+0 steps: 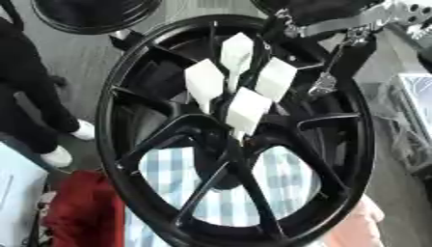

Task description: Pull the pin out of the wheel hub.

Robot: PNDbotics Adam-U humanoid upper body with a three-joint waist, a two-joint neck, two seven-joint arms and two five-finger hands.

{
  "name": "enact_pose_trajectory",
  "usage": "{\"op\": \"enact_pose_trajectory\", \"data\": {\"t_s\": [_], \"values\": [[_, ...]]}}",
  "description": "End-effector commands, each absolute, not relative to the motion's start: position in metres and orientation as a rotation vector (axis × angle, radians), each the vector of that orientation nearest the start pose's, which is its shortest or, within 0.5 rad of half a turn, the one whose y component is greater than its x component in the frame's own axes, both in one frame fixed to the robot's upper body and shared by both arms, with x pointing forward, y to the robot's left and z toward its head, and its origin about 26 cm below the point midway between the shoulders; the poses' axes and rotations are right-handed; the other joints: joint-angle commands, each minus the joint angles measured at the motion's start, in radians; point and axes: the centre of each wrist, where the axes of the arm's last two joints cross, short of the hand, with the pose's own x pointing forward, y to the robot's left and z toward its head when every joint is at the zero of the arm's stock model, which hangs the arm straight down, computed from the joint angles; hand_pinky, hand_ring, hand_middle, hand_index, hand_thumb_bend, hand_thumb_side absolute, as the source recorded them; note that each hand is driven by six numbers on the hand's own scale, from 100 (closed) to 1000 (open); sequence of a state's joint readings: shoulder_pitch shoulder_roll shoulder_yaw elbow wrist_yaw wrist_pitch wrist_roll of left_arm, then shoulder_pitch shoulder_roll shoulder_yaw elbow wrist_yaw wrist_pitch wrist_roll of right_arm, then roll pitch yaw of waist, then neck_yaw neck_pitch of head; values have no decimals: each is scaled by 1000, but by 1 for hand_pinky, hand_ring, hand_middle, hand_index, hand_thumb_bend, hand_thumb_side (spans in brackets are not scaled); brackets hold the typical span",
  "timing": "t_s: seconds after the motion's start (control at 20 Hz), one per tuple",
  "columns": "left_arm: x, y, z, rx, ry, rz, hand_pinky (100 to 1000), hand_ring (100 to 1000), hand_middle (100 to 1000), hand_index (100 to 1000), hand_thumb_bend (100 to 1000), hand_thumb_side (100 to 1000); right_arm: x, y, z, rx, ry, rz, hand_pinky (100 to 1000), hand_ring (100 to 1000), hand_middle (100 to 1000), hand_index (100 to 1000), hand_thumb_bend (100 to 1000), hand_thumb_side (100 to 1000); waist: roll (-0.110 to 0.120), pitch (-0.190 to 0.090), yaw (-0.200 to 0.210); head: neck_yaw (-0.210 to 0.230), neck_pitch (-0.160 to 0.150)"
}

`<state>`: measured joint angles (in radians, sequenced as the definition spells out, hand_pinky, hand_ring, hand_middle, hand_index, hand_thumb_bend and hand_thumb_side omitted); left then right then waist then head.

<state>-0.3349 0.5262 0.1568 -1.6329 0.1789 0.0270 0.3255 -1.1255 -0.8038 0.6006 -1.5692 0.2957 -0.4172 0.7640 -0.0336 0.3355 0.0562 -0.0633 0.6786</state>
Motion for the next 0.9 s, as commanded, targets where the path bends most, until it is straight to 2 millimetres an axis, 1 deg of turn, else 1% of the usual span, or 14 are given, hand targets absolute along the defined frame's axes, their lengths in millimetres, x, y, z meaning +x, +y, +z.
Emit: {"op": "enact_pose_trajectory", "data": {"t_s": [0.05,0.4,0.7,0.9], "values": [[339,370,184,553,-2033,94,774,808,823,770,206,683,379,-197,352,619,1663,-2722,723,716,704,789,457,100,5,-16,2,0,-11],[339,370,184,553,-2031,92,775,809,824,770,204,685,380,-197,350,617,1671,-2724,717,706,691,779,459,100,7,-16,-2,1,-10],[339,370,184,552,-2029,92,776,810,823,770,202,687,380,-196,348,599,1711,-2715,708,687,654,746,462,100,8,-14,-4,-1,-7],[339,369,183,550,-2028,92,776,810,823,769,200,688,380,-196,347,601,1707,-2711,708,678,623,720,463,100,8,-12,-4,-1,-6]]}}
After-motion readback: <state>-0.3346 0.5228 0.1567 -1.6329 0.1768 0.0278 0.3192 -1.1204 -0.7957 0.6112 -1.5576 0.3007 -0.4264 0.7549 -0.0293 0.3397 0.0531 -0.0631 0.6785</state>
